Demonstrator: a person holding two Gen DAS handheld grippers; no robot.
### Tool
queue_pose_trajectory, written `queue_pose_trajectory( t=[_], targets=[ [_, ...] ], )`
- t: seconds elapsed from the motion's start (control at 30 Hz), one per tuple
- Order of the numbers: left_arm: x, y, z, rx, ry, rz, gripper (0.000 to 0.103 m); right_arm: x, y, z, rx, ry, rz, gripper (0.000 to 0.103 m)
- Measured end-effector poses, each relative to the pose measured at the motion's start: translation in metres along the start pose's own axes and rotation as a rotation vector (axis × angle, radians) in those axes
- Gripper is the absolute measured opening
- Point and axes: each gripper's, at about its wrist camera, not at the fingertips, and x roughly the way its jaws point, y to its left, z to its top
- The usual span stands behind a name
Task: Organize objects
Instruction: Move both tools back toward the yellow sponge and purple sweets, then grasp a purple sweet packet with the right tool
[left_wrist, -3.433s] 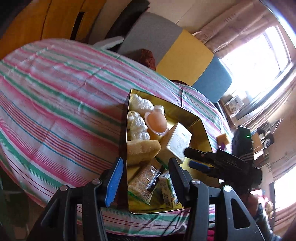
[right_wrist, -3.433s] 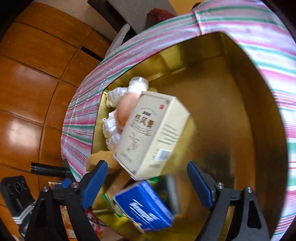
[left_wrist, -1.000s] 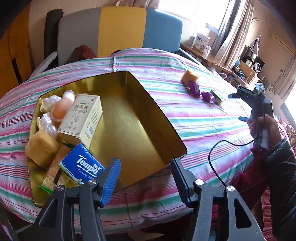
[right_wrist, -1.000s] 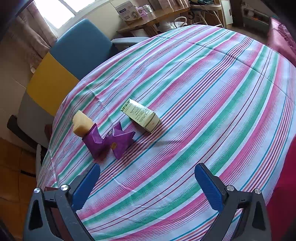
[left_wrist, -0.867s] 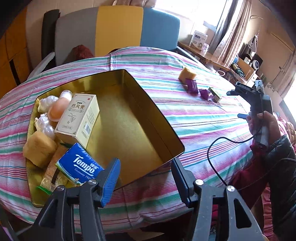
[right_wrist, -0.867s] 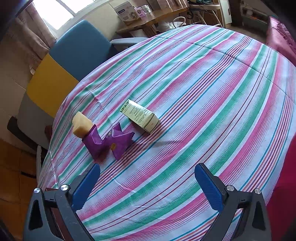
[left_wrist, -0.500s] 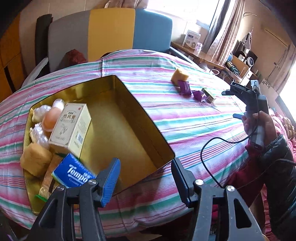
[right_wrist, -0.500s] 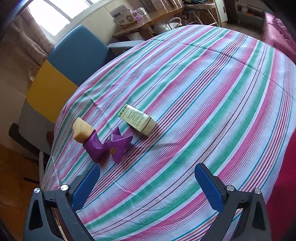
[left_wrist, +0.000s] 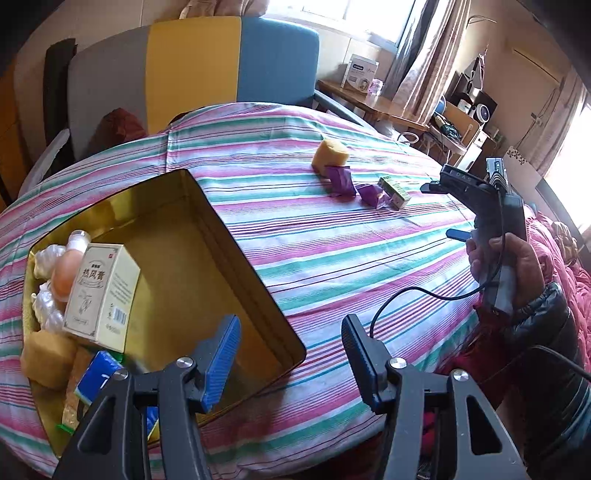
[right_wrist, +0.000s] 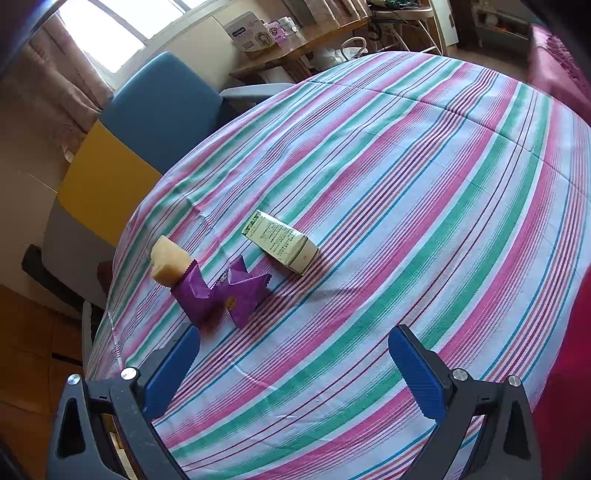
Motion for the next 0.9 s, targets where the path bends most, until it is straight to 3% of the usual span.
queue_pose_trajectory(
  t=[0.2,0.3,0.43,0.5,0.73,0.9],
  targets=[
    [0.010,-0.008,0.001,0.009,0.026,-0.006,0.058,0.001,0.010,-0.003,-0.064,0.000,0.003,0.103],
    [0.013,-0.006,0.002,-0.002,0.032,-0.013,0.058,0.001,0.021,-0.007,-0.130,-0.011,-0.006,0.097],
    [0.015,-0.004,0.002,-0.014,0.038,-0.030,0.058,0.005,0.034,-0.013,-0.213,-0.003,-0.023,0.071],
    [0.014,-0.003,0.003,-0.016,0.036,-0.043,0.058,0.010,0.040,-0.015,-0.247,0.028,-0.021,0.065],
    [0.015,0.005,0.007,-0.039,0.033,-0.079,0.058,0.037,0.083,-0.005,-0.487,0.095,-0.047,0.064],
    [0.015,0.015,0.008,-0.069,0.031,-0.091,0.057,0.072,0.102,0.004,-0.639,0.130,-0.142,0.064]
  ],
)
